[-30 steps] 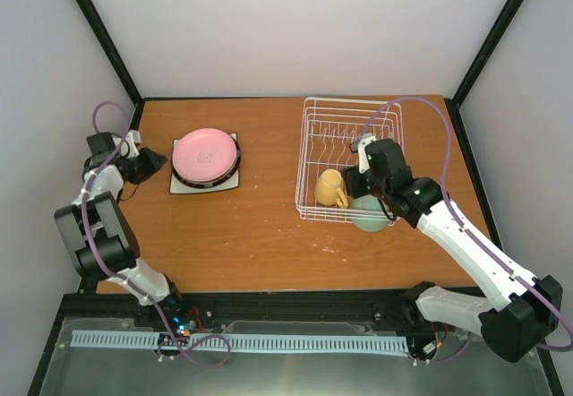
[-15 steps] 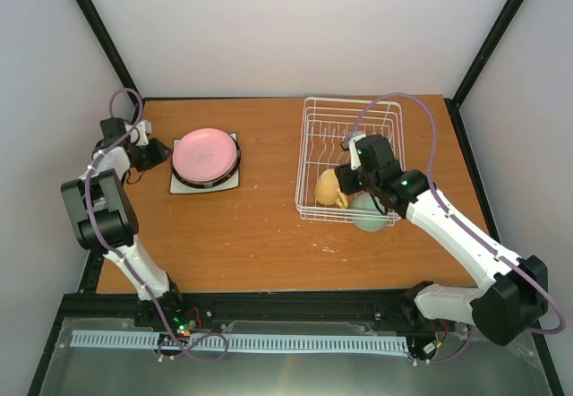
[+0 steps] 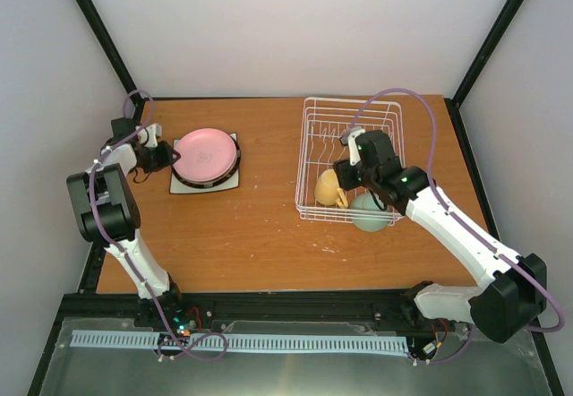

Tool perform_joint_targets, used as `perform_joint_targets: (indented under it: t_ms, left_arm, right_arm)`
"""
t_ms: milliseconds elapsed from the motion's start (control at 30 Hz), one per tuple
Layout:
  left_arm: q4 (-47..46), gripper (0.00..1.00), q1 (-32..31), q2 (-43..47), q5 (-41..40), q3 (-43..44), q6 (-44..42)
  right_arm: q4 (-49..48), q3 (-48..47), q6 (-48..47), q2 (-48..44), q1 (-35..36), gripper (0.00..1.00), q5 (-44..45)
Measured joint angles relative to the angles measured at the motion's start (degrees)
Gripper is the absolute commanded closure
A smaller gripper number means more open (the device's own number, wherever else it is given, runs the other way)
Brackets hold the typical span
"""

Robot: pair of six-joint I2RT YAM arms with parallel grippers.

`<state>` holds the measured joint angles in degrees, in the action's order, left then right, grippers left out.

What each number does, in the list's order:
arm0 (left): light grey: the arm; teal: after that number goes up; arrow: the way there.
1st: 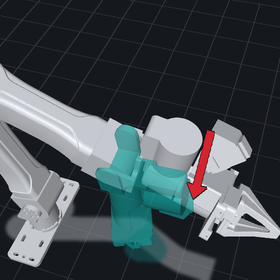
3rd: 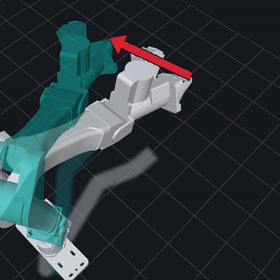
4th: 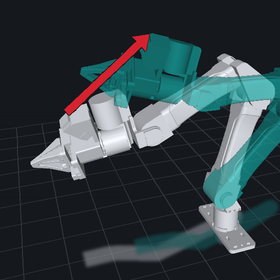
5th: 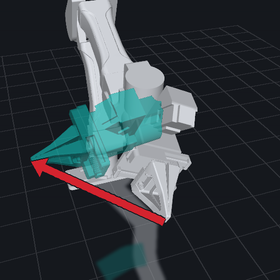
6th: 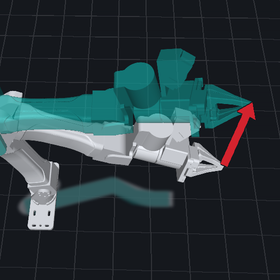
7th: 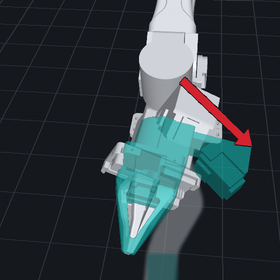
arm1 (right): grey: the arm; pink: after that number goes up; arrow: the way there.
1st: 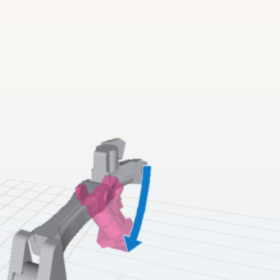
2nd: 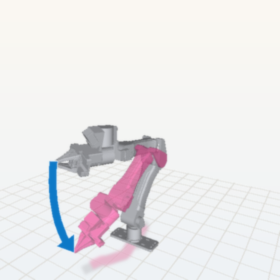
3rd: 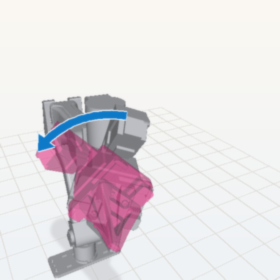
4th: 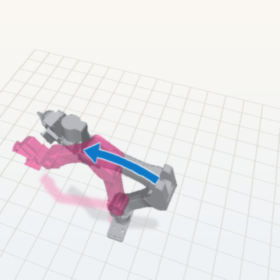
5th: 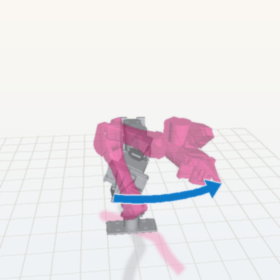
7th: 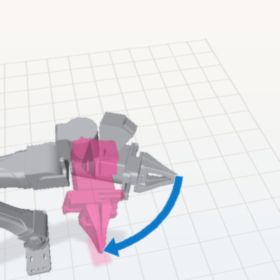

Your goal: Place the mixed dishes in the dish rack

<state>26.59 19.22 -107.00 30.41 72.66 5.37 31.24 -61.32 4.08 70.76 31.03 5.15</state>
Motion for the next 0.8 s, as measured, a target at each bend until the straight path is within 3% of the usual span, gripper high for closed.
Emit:
perform_joint_targets:
  t_ms: [800]
  left_arm:
    - [-1.1,0.72,-0.3,2.1,-2.8,0.2,0.0]
  right_arm:
    - [0.0,-0.2,-0.2,-0.4,-0.2,0.42,-1.2]
